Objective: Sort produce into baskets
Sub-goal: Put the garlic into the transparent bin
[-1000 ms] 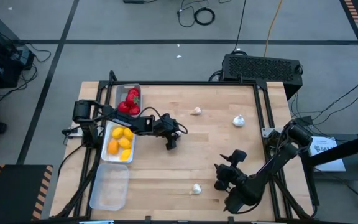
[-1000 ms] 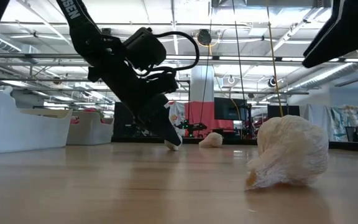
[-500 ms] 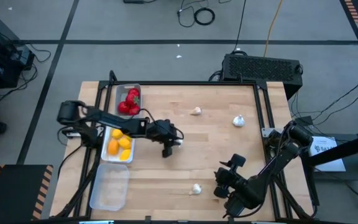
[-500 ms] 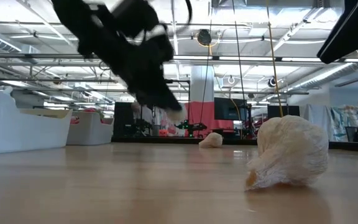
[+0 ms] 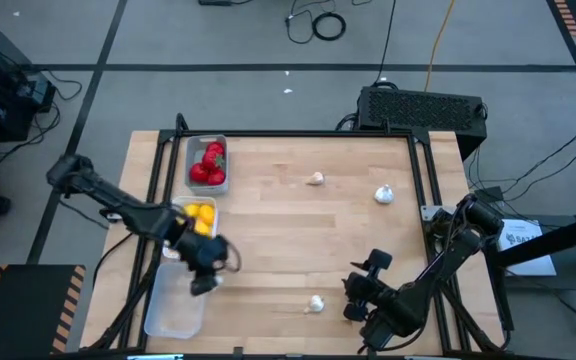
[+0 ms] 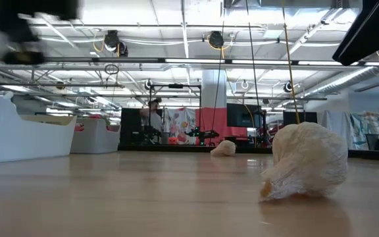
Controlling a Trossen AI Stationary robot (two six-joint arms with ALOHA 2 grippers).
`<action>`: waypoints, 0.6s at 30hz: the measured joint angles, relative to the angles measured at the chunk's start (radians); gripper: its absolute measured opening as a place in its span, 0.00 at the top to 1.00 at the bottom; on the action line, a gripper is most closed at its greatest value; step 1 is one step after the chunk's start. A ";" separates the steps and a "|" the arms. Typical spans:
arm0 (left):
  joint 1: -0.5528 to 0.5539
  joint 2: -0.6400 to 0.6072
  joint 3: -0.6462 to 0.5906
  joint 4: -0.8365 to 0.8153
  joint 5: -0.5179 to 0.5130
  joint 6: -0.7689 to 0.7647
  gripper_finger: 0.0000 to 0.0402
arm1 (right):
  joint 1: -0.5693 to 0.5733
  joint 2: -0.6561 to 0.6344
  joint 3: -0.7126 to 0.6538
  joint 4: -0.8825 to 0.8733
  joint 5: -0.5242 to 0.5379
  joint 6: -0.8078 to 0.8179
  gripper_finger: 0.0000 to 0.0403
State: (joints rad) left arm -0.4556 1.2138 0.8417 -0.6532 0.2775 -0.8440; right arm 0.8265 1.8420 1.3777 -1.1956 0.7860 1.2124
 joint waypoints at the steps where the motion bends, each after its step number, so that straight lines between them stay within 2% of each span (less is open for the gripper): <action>1: -0.039 -0.007 0.000 -0.026 0.000 -0.062 0.78 | 0.000 0.000 0.000 0.003 0.000 -0.010 0.44; 4: -0.143 -0.012 0.000 -0.070 -0.003 -0.192 0.78 | 0.000 0.000 0.000 0.010 0.000 -0.040 0.44; 7: -0.209 -0.007 0.000 -0.080 -0.058 -0.275 0.75 | -0.001 0.000 0.000 0.011 0.001 -0.079 0.44; 11: -0.252 -0.004 0.000 -0.129 -0.131 -0.370 0.69 | -0.004 0.000 0.000 0.012 0.007 -0.099 0.44; 18: -0.280 -0.004 0.000 -0.186 -0.133 -0.433 0.58 | -0.005 0.000 0.000 0.011 0.007 -0.103 0.44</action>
State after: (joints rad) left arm -0.7357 1.2098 0.8413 -0.8389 0.1444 -1.2766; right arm 0.8219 1.8420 1.3777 -1.1841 0.7929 1.1091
